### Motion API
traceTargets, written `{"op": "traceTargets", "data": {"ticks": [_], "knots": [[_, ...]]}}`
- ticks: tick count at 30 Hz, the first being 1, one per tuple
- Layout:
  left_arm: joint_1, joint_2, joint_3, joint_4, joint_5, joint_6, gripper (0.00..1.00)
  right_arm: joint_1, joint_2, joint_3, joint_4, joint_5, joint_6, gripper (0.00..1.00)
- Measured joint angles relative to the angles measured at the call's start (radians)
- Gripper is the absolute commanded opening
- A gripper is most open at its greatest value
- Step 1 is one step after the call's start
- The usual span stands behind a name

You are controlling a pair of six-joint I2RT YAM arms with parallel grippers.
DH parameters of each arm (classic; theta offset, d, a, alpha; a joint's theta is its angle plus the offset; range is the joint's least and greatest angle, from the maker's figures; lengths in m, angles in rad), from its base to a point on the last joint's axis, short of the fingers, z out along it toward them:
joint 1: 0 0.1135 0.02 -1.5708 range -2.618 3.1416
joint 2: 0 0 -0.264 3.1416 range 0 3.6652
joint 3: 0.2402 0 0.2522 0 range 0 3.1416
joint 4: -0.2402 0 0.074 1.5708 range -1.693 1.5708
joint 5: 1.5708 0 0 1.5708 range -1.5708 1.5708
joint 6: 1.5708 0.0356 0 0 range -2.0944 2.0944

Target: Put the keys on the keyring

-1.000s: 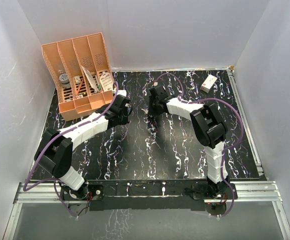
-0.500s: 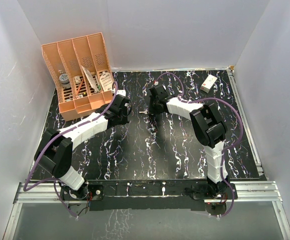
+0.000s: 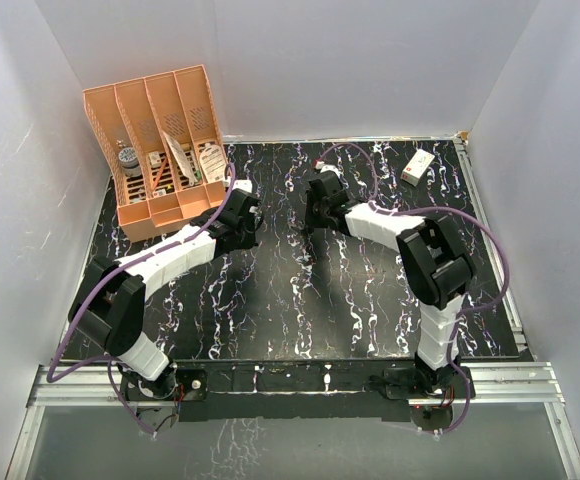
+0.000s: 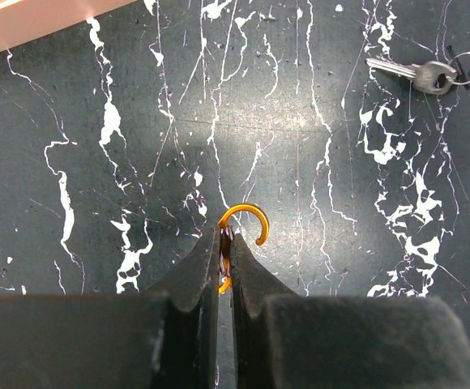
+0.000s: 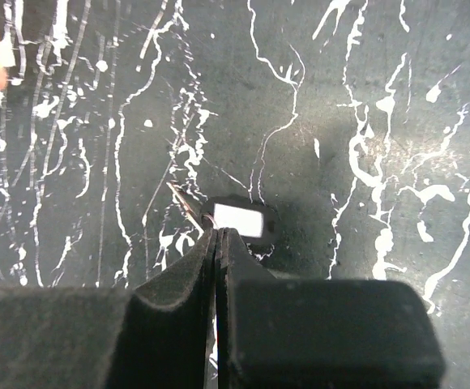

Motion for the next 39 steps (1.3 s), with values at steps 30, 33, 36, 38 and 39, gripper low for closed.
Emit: {"op": "traceTargets", "data": {"ticks": [30,33,36,38,39], "knots": [[0.000,0.042,0.108,-0.034,0.051,-0.010,0.00,0.217,-0.367,-0.300,0.242,0.038,-0.244,0.00],[0.000,0.042,0.120,-0.037,0.061,-0.011,0.00,0.229,-0.367,-0.322,0.280,0.048,-0.258,0.00],[0.000,0.042,0.124,-0.038,0.071,-0.013,0.00,0.238,-0.367,-0.343,0.311,0.057,-0.267,0.00],[0.000,0.042,0.124,-0.041,0.079,-0.016,0.00,0.243,-0.367,-0.354,0.328,0.060,-0.274,0.00],[0.000,0.042,0.124,-0.042,0.085,-0.017,0.00,0.245,-0.367,-0.357,0.335,0.061,-0.275,0.00]]}}
